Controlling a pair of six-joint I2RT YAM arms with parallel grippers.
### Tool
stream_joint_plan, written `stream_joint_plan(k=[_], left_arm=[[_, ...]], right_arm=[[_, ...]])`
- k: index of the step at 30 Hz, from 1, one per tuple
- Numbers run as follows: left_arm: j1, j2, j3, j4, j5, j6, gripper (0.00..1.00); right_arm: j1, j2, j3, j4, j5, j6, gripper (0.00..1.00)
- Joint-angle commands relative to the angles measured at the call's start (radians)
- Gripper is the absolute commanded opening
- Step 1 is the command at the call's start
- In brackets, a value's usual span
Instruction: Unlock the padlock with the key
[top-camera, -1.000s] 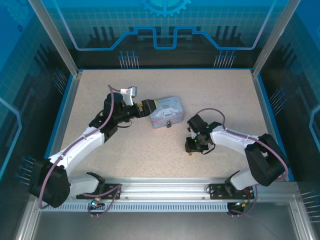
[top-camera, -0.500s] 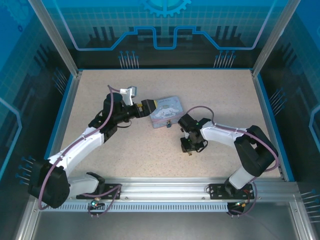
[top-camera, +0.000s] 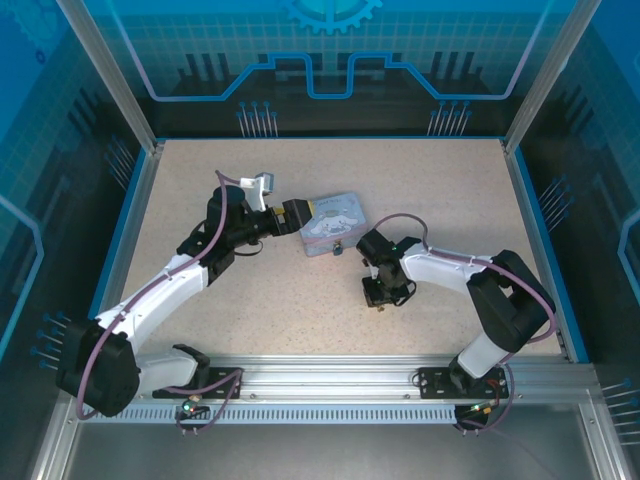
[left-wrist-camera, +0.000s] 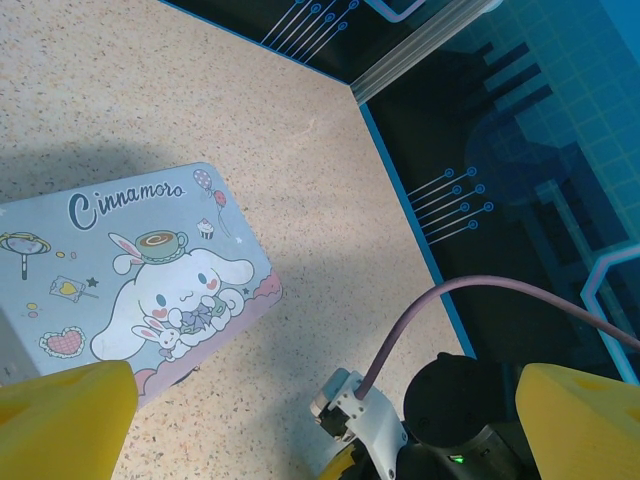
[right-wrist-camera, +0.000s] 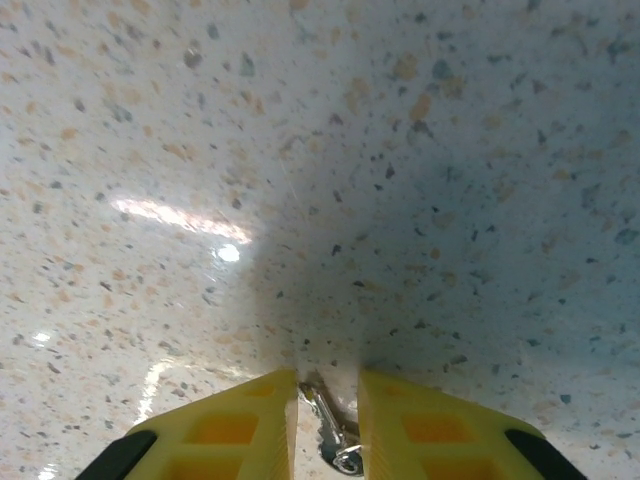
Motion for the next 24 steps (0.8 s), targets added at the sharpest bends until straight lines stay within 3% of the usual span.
stream_joint_plan(k=[1, 4, 8, 13, 19, 24], left_arm=[[-0.003, -0.023, 0.022, -0.012, -0.016, 0.03, 0.99], [-0.003, -0.02, 0.023, -0.012, -0.016, 0.03, 0.99], [-0.003, -0.019, 0.024, -0.014, -0.016, 0.028, 0.99], [-0.003, -0.017, 0.024, -0.015, -0.019, 0.03, 0.99], [-0.003, -0.015, 0.025, -0.016, -0.011, 0.046, 0.99], [-0.003, -0.009, 0.013, 0.009, 0.015, 0.057, 0.99]], right_arm=[[0.013, -0.011, -0.028, -0.037, -0.013, 0.001, 0.24], [0.014, -0.006, -0.034, -0.034, -0.013, -0.002, 0.23], [0.014, -0.005, -0.034, -0.03, -0.011, -0.002, 0.13], [0.014, -0.044, -0.024, -0.042, -0.003, -0.003, 0.08], [-0.008, -0.148, -0.015, -0.05, -0.014, -0.013, 0.07], [-0.064, -0.244, -0.031, 0.015, -0.106, -0.045, 0.08]])
